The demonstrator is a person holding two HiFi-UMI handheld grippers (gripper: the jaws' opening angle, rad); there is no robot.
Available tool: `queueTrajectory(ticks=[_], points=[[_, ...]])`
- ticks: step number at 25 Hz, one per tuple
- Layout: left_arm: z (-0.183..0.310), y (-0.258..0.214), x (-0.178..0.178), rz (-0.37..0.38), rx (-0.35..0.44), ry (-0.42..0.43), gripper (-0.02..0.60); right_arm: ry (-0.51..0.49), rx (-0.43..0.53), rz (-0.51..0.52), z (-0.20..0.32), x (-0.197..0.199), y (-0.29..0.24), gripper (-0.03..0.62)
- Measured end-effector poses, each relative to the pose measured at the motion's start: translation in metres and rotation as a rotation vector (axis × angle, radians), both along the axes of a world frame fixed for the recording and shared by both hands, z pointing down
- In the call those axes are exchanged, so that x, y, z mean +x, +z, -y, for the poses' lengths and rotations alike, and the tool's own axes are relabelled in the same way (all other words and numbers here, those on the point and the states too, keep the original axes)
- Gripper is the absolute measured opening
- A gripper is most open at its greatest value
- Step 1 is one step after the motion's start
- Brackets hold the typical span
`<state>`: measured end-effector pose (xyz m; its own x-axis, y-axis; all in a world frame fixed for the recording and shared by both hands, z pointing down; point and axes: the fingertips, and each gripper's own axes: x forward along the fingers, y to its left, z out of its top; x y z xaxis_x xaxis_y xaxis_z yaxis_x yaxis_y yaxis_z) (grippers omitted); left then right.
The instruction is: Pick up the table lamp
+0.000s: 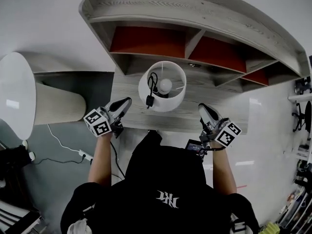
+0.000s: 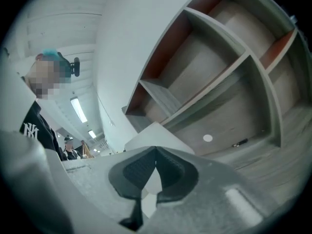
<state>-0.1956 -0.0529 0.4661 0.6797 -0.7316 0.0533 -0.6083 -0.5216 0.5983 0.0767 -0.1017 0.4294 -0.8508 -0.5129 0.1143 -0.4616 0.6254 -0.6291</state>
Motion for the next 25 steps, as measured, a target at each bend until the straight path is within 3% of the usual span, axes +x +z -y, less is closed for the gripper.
queueTrajectory(ticks=[7,10,12,16,19,22,25], points=[[0.048,0.052,-0.022,-0.035,-0.119,0.085,0.003,0.083,-0.091,0.039,0.028,0.001,0.029,0.014],[0.062,0.059,-0.023,-0.092,-0.172,0.098,0.011,0.093,-0.137,0.058,0.032,0.003,0.043,0.071],[0.069,0.064,-0.023,-0.131,-0.195,0.103,0.048,0.091,-0.163,0.074,0.035,0.003,0.053,0.073],[0.077,0.072,-0.013,-0.172,-0.222,0.168,0.067,0.040,-0.242,0.130,0.037,-0.001,0.079,0.097],[0.084,0.075,-0.013,-0.261,-0.222,0.191,0.069,-0.030,-0.309,0.196,0.036,-0.011,0.097,0.104],[0.084,0.080,-0.020,-0.321,-0.247,0.224,0.101,-0.083,-0.344,0.270,0.030,-0.026,0.105,0.118],[0.080,0.088,-0.019,-0.354,-0.287,0.245,0.126,-0.101,-0.368,0.280,0.030,-0.027,0.114,0.139]])
